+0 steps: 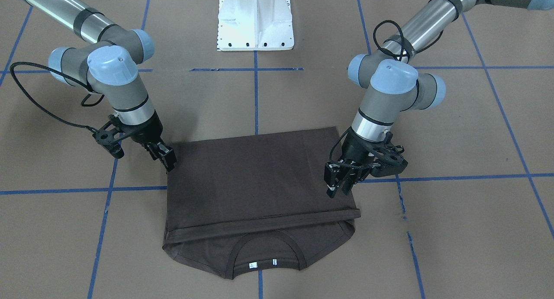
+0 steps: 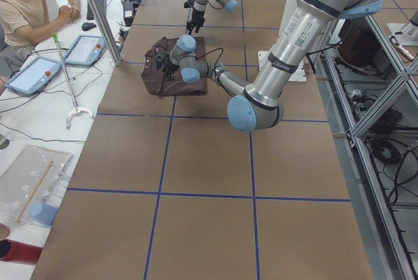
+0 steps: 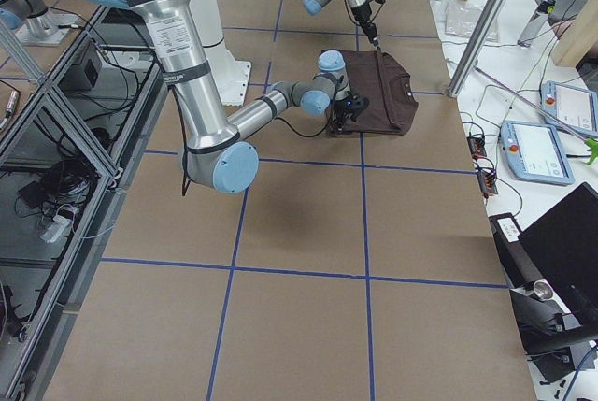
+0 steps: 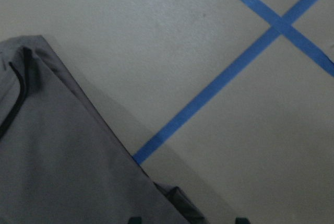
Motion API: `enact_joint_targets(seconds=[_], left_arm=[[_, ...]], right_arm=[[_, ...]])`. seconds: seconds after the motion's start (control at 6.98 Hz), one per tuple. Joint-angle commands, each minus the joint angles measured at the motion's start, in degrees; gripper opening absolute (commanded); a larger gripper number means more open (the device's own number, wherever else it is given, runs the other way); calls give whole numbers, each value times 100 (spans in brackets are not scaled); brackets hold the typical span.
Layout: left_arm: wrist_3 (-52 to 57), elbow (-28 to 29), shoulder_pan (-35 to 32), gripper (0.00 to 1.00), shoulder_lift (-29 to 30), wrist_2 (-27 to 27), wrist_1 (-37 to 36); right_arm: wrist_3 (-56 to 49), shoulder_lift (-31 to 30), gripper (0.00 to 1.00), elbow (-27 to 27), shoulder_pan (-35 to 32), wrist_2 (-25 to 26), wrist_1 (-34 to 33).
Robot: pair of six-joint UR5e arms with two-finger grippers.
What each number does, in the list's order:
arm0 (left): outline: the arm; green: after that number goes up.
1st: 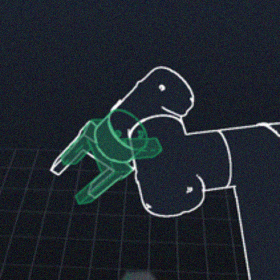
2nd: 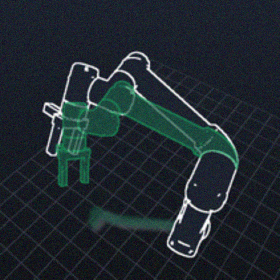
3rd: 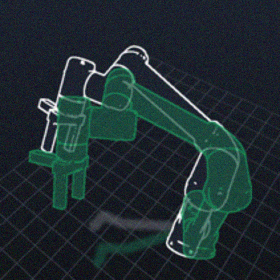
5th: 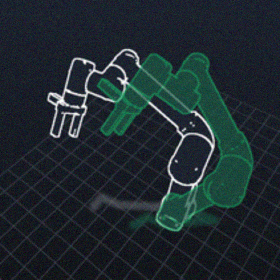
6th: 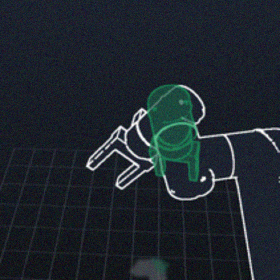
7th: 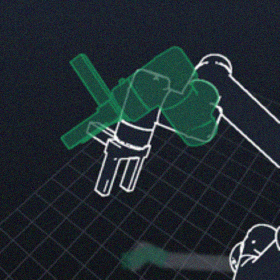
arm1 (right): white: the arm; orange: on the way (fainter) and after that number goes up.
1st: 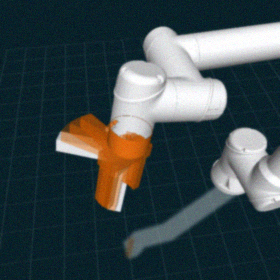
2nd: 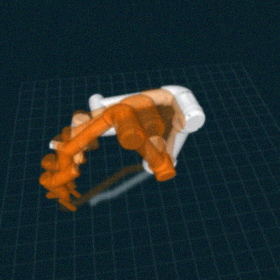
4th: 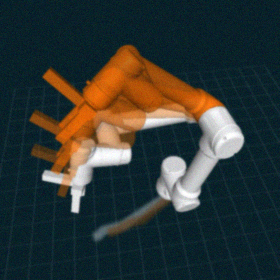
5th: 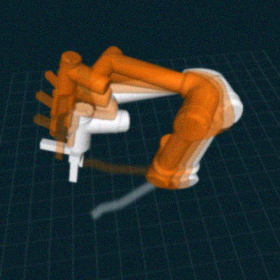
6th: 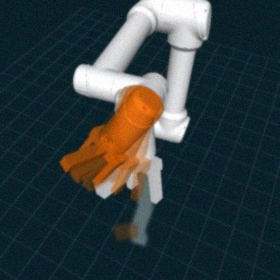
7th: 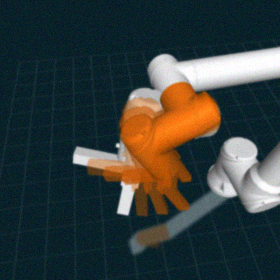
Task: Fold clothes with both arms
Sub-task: 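Lower the right gripper to the folded corner nearest it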
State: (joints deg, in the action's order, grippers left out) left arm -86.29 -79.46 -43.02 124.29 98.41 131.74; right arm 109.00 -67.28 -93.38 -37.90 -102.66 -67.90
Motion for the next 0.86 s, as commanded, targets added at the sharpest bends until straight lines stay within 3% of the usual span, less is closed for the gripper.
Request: enact_joint_targets(seconds=[0.0, 0.72], left_arm=[[-99, -34, 4, 53, -1, -6, 0], [-178, -34, 4, 54, -37, -6, -8]], right_arm=[[271, -101, 68, -66, 187, 35, 5], [298, -180, 69, -163, 345, 26, -48]])
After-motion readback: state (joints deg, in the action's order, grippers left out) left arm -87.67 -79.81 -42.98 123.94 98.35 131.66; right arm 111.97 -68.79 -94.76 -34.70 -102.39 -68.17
